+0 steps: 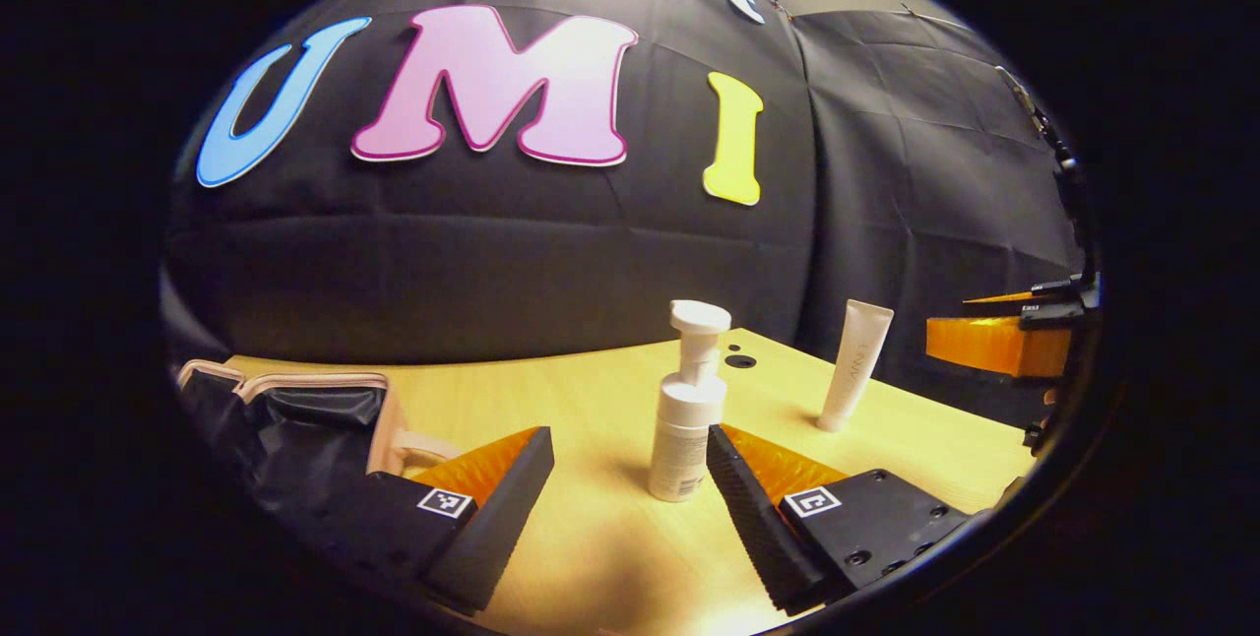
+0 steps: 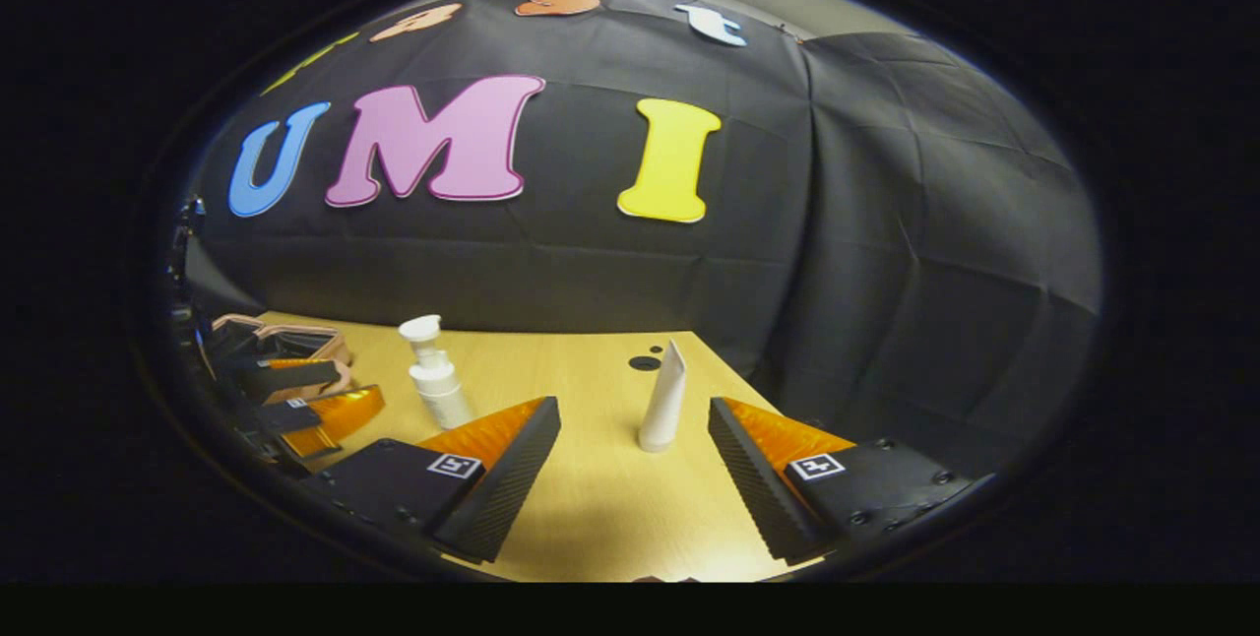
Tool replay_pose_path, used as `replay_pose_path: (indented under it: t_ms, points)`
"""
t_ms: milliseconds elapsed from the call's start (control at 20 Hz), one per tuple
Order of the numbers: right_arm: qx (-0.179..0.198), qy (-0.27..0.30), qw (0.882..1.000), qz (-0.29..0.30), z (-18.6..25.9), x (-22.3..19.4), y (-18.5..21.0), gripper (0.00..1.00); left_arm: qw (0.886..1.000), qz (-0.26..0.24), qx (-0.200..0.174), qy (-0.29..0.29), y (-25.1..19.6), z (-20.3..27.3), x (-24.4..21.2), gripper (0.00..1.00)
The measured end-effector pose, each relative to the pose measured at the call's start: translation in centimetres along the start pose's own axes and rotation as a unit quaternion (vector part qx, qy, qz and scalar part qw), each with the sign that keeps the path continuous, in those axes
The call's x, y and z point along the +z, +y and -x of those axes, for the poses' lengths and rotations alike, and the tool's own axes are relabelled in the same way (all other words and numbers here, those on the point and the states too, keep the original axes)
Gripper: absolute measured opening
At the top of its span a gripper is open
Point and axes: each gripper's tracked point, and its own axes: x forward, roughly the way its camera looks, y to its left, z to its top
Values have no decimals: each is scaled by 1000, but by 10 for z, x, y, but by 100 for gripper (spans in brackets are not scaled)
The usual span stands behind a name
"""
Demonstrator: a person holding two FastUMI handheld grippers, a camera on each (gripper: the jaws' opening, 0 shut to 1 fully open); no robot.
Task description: First open the suitcase, pack the skin care products into it, and then close the suitcase.
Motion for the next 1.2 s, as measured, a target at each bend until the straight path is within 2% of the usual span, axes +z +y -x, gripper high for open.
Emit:
replay_pose_path:
  t_ms: [100,250,300,350,550,600,650,700,750,950,1100,1150,1200]
  points:
    - [-9,5,1000,-1,0,-10,-11,97,1000,-13,-15,-1,-18,-32,-5,99]
    - [-16,18,1000,0,-1,-26,-22,97,1000,-24,-14,10,-29,-72,-18,99]
    - [-18,23,1000,-1,-1,-32,-25,100,1000,-23,-13,15,-30,-85,-21,99]
    - [-19,28,999,-2,-2,-36,-27,96,1000,-21,-14,19,-31,-93,-24,99]
    - [-24,39,999,-14,-12,-46,-30,97,1000,-17,-13,9,-32,-116,-18,99]
    - [-25,39,999,-17,-17,-46,-29,96,1000,-18,-7,13,-29,-121,-18,93]
    - [-25,37,999,-21,-21,-45,-28,97,1000,-16,-8,16,-28,-121,-18,86]
    - [-24,37,999,-25,-26,-46,-26,96,1000,-14,-16,18,-31,-124,-18,71]
    - [-23,39,999,-30,-33,-47,-24,96,1000,-16,-17,20,-31,-123,-19,66]
    - [-21,50,998,-36,-63,-57,-15,97,999,-7,-12,30,-24,-111,-20,65]
    - [-22,50,998,-22,-94,-62,-10,97,1000,13,-8,16,-15,-85,-5,65]
    - [-28,52,998,-21,-104,-63,-13,97,1000,16,-6,12,-11,-75,1,68]
    - [-28,51,998,-25,-117,-64,-12,97,1000,19,-7,8,-8,-65,8,65]
